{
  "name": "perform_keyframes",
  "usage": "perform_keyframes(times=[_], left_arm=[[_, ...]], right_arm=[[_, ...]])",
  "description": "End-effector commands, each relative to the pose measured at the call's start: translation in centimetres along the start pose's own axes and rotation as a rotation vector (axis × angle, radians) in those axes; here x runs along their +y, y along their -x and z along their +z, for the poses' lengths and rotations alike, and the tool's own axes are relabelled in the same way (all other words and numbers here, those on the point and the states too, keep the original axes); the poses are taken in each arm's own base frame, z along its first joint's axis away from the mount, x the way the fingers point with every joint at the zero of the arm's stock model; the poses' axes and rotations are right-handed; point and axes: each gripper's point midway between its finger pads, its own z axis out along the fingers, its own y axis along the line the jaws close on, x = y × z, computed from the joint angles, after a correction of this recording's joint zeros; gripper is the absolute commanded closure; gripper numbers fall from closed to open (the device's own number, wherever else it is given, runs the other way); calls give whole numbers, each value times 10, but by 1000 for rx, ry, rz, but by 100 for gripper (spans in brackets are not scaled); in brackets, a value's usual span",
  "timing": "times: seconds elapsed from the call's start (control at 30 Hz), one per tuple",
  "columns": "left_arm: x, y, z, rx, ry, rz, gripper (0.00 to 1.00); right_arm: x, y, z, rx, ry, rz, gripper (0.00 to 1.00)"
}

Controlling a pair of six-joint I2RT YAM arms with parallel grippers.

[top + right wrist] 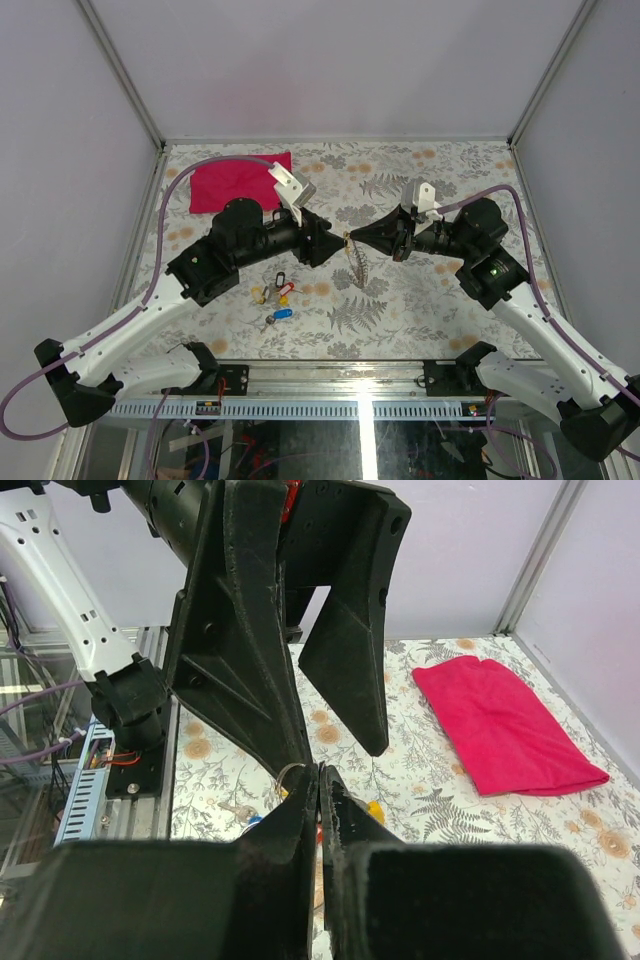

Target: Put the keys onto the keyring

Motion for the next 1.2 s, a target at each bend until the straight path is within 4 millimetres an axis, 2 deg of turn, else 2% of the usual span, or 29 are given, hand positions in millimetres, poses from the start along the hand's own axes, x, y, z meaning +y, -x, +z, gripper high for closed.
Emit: perform_keyframes(times=[0.0,0.17,0.33,0.73,0.93,1.07,1.17], left_arm=[[-14,35,-4,-107,-54,32,47],[-20,40,-5,-128,-89,59,49],[-27,43,-6,-148,-138,99,56],[-40,37,-6,-127,-225,150,66],[-44,41,-8,-135,-243,165,82],[-48,45,-10,-147,-260,166,100],[-51,48,-13,-156,-270,169,100]], right_arm=[[3,19,3,-58,26,-40,100],[6,19,4,-60,42,-27,100],[10,20,4,-61,65,-14,100],[19,21,5,-75,117,22,100],[23,20,5,-73,137,41,100],[25,19,5,-69,147,55,100],[27,19,4,-70,149,58,100]])
